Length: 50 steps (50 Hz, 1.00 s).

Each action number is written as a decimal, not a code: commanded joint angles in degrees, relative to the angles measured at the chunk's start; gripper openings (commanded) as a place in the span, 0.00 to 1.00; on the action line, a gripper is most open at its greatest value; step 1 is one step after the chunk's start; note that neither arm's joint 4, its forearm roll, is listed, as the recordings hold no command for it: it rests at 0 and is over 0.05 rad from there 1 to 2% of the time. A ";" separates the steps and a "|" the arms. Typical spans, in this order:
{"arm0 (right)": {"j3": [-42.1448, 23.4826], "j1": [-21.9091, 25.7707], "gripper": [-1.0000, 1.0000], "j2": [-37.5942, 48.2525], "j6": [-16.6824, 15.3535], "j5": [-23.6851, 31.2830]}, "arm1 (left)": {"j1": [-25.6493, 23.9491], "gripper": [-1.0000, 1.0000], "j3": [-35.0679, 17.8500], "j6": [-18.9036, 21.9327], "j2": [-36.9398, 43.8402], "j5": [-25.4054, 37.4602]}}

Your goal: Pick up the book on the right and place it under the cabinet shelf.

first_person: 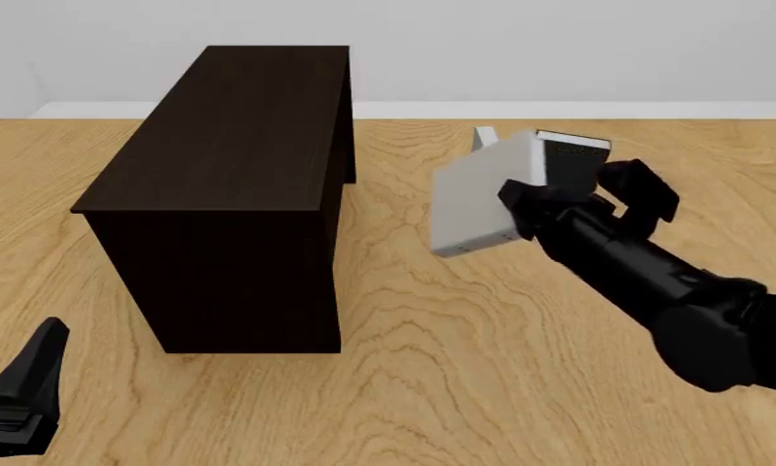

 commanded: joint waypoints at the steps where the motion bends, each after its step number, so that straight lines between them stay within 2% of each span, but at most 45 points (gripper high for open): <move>1: -1.11 0.26 0.00 4.77 4.48 -6.38 | 0.00 1.00 0.02 0.00 0.00 -0.02; 6: -0.80 1.52 0.00 7.14 5.77 -9.23 | 0.00 1.00 0.02 0.00 0.01 -0.02; 33: -3.00 5.45 0.00 15.96 7.24 -14.72 | 0.00 1.00 0.02 0.00 0.01 -0.02; 50: -3.61 6.58 0.00 20.42 9.21 -19.51 | -0.01 1.00 0.02 0.00 0.01 -0.02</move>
